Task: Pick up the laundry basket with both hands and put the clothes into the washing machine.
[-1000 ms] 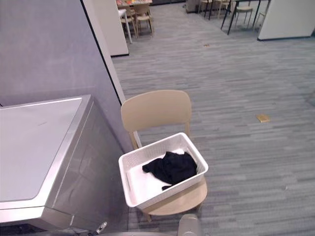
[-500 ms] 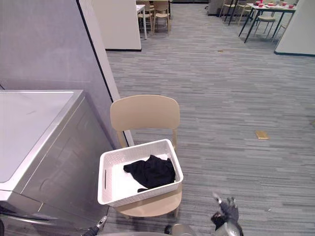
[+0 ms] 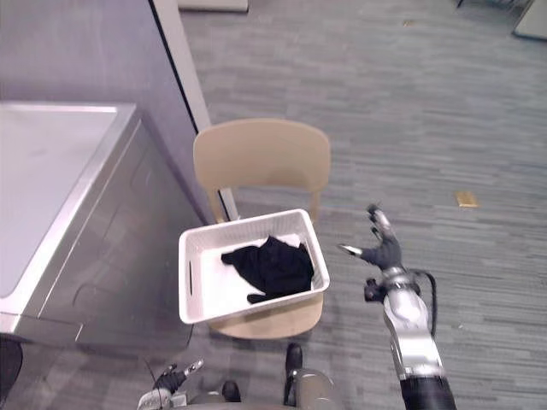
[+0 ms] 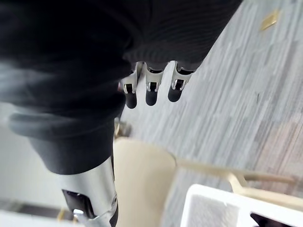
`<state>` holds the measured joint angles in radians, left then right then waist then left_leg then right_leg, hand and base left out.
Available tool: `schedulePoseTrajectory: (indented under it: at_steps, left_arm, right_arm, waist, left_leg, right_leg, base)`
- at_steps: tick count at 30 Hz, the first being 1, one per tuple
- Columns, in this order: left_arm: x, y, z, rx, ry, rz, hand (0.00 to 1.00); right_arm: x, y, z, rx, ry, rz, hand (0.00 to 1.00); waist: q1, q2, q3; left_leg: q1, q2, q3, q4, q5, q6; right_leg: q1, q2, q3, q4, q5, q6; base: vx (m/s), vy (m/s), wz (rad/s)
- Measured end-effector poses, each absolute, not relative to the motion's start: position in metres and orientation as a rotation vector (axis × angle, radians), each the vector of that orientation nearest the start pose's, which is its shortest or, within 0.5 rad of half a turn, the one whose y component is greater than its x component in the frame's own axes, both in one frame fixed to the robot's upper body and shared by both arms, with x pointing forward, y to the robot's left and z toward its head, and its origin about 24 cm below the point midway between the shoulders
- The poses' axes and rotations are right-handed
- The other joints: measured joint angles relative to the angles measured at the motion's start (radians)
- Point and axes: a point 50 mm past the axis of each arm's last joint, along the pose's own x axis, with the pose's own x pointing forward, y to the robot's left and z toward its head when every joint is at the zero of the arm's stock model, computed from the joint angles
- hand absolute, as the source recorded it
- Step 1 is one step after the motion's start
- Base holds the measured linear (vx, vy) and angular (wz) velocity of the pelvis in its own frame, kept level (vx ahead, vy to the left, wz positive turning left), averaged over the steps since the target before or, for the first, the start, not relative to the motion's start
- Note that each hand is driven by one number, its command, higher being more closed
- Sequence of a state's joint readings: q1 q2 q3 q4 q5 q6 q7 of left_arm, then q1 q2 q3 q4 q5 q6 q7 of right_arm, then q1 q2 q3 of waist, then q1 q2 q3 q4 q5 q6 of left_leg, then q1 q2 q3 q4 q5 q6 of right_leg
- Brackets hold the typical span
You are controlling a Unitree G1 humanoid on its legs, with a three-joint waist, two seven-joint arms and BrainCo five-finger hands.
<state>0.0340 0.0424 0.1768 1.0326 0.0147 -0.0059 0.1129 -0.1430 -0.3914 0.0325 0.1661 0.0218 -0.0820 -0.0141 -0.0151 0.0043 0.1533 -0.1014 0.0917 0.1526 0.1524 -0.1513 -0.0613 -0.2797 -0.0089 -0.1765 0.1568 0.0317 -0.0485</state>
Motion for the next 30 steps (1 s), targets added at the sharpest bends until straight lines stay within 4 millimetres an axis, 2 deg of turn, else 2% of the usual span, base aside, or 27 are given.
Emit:
schedulePoseTrajectory:
  at_steps: [1, 3, 5, 6, 8, 11, 14, 16, 19, 24, 25, 27, 30]
  left_arm:
    - [0.12, 0.193, -0.155, 0.022, 1.045, 0.276, 0.0]
    - [0.136, 0.19, -0.15, 0.029, 1.003, 0.254, 0.0]
    - [0.145, 0.192, -0.146, 0.037, 0.974, 0.252, 0.0]
    - [0.159, 0.192, -0.141, 0.039, 0.926, 0.244, 0.0]
    - [0.17, 0.193, -0.135, 0.034, 0.888, 0.242, 0.0]
    - [0.184, 0.196, -0.128, 0.015, 0.837, 0.26, 0.0]
    - [0.193, 0.199, -0.122, 0.025, 0.805, 0.29, 0.0]
    - [0.195, 0.202, -0.12, 0.038, 0.796, 0.288, 0.0]
    - [0.201, 0.201, -0.117, 0.038, 0.781, 0.302, 0.0]
    - [0.213, 0.198, -0.11, 0.013, 0.741, 0.318, 0.0]
    - [0.215, 0.197, -0.109, 0.011, 0.736, 0.316, 0.0]
    - [0.224, 0.19, -0.104, 0.023, 0.711, 0.285, 0.0]
    - [0.231, 0.181, -0.099, -0.006, 0.677, 0.272, 0.0]
  right_arm:
    - [0.288, -0.214, 0.067, -0.403, -0.06, 0.041, 0.0]
    - [0.313, -0.202, 0.082, -0.51, -0.082, 0.143, 0.0]
    - [0.327, -0.195, 0.093, -0.581, -0.096, 0.197, 0.0]
    - [0.341, -0.192, 0.109, -0.652, -0.12, 0.225, 0.0]
    - [0.353, -0.188, 0.125, -0.708, -0.15, 0.238, 0.0]
    - [0.36, -0.177, 0.137, -0.75, -0.184, 0.271, 0.0]
    - [0.362, -0.164, 0.137, -0.78, -0.19, 0.321, 0.0]
    - [0.366, -0.162, 0.135, -0.799, -0.172, 0.329, 0.0]
    - [0.377, -0.174, 0.139, -0.82, -0.13, 0.273, 0.0]
    - [0.393, -0.198, 0.149, -0.806, -0.074, 0.102, 0.0]
    - [0.393, -0.203, 0.148, -0.8, -0.065, 0.076, 0.0]
    - [0.394, -0.223, 0.143, -0.772, -0.001, -0.023, 0.0]
    - [0.393, -0.237, 0.14, -0.737, 0.04, -0.088, 0.0]
  waist:
    - [0.005, 0.002, 0.013]
    - [0.022, 0.014, 0.077]
    - [0.042, 0.013, 0.1]
    - [0.059, 0.014, 0.154]
    - [0.065, 0.017, 0.189]
    - [0.086, 0.017, 0.245]
    - [0.089, 0.013, 0.279]
    - [0.091, 0.014, 0.287]
    - [0.115, 0.011, 0.289]
    - [0.117, -0.003, 0.297]
    - [0.119, -0.003, 0.297]
    - [0.134, -0.004, 0.297]
    - [0.138, -0.005, 0.298]
  left_leg:
    - [-0.017, -0.001, -0.011, 0.006, 0.002, 0.002]
    - [-0.065, -0.006, -0.054, 0.038, 0.004, 0.003]
    - [-0.11, -0.006, -0.071, 0.062, 0.004, 0.003]
    - [-0.129, -0.008, -0.085, 0.088, 0.005, 0.003]
    - [-0.172, -0.014, -0.105, 0.118, 0.005, 0.005]
    - [-0.217, -0.023, -0.123, 0.148, 0.007, 0.007]
    - [-0.268, -0.028, -0.136, 0.172, 0.007, 0.008]
    - [-0.291, -0.03, -0.15, 0.181, 0.006, 0.008]
    - [-0.326, -0.03, -0.16, 0.182, 0.013, 0.01]
    - [-0.364, -0.029, -0.184, 0.18, 0.03, 0.005]
    - [-0.369, -0.028, -0.186, 0.18, 0.031, 0.006]
    - [-0.392, -0.028, -0.192, 0.182, 0.034, 0.006]
    - [-0.429, -0.023, -0.199, 0.197, 0.034, 0.006]
  right_leg:
    - [-0.004, -0.003, -0.008, -0.006, 0.006, 0.001]
    - [-0.018, -0.013, -0.032, -0.01, 0.017, -0.002]
    - [-0.043, -0.016, -0.044, -0.01, 0.023, -0.005]
    - [-0.052, -0.022, -0.052, 0.001, 0.025, -0.006]
    - [-0.086, -0.031, -0.065, 0.02, 0.025, -0.006]
    - [-0.12, -0.044, -0.071, 0.042, 0.025, -0.007]
    - [-0.149, -0.046, -0.079, 0.054, 0.028, -0.004]
    - [-0.161, -0.047, -0.088, 0.054, 0.03, -0.002]
    - [-0.189, -0.047, -0.097, 0.051, 0.036, -0.004]
    - [-0.216, -0.047, -0.103, 0.033, 0.05, -0.006]
    - [-0.217, -0.046, -0.102, 0.025, 0.054, -0.005]
    - [-0.23, -0.044, -0.102, 0.012, 0.063, -0.001]
    - [-0.243, -0.04, -0.104, -0.018, 0.084, 0.004]
  base:
    - [-0.06, 0.015, 0.47]
    - [-0.06, 0.014, 0.52]
    - [-0.07, 0.006, 0.29]
    - [-0.07, 0.001, 0.27]
    - [-0.1, 0.011, 0.28]
    - [-0.08, 0.03, 0.17]
    - [-0.1, 0.02, 0.13]
    - [-0.05, 0.009, 0.17]
    - [-0.03, -0.009, 0.11]
    - [0.02, 0.009, 0.12]
    - [0.02, 0.048, 0.08]
    - [0.01, 0.036, 0.05]
    - [-0.01, 0.042, 0.02]
